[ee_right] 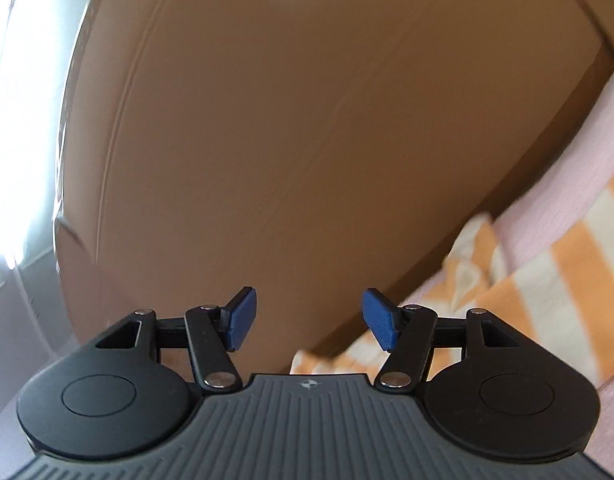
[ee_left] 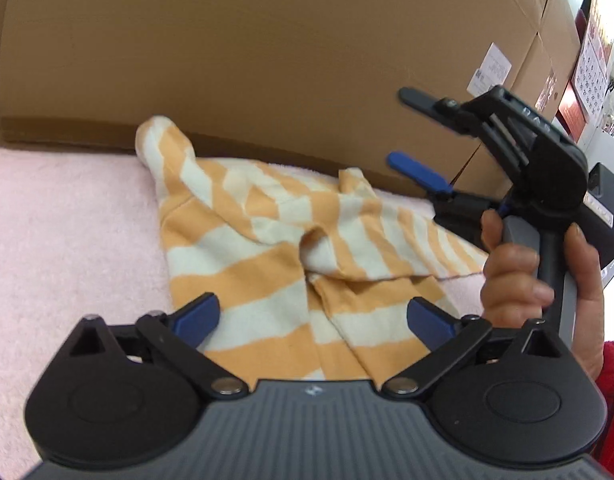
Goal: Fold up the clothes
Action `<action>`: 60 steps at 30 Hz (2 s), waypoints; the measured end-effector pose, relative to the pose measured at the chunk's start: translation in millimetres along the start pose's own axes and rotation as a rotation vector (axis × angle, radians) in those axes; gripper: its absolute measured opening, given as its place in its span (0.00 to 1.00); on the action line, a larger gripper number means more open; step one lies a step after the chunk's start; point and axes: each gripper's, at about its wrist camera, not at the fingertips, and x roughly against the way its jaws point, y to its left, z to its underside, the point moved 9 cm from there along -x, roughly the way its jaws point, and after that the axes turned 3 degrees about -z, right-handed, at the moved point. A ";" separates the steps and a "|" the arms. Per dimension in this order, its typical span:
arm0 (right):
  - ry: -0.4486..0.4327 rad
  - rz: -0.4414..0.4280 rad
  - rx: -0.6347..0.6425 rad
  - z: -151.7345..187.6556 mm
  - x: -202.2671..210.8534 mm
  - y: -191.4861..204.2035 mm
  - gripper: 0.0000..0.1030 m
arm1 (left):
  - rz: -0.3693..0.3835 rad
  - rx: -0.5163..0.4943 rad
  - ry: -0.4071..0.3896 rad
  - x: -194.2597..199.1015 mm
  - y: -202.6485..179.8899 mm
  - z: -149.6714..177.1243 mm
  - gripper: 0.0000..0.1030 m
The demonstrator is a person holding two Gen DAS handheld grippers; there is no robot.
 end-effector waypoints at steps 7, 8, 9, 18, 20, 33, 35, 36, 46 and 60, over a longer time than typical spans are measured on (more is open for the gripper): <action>-0.167 0.313 0.103 -38.7 30.3 -25.5 0.65 | 0.012 -0.004 0.003 0.7 -1.3 1.8 0.99; -0.179 0.377 0.116 -47.2 39.7 -30.4 0.65 | 0.017 0.002 0.001 1.0 -0.7 1.6 0.99; -0.189 0.429 0.144 -55.7 51.0 -35.6 0.65 | 0.022 0.009 -0.002 1.3 -0.1 1.4 0.99; 0.016 0.723 0.235 -113.7 142.8 -133.5 0.59 | 0.047 0.044 -0.015 3.0 2.8 -0.1 0.99; 0.045 0.689 0.230 -113.8 144.3 -142.6 0.59 | 0.045 0.040 -0.014 2.9 2.6 0.1 0.99; 0.198 0.660 0.435 -101.5 90.9 -139.1 0.08 | 0.027 0.015 -0.004 0.2 1.4 2.4 0.99; 0.137 0.619 0.351 -108.4 101.5 -145.0 0.07 | 0.023 0.010 -0.003 -0.7 1.3 2.8 0.99; 0.096 0.590 0.305 -112.0 108.9 -145.8 0.07 | 0.021 0.008 -0.002 -1.1 1.3 2.9 0.99; -0.268 0.299 0.120 -142.7 165.7 -120.5 0.07 | 0.004 -0.014 0.007 -3.5 2.8 4.0 0.99; -0.329 0.329 -0.069 -146.3 181.5 -144.0 0.07 | -0.018 -0.078 0.034 -6.4 0.2 6.5 0.99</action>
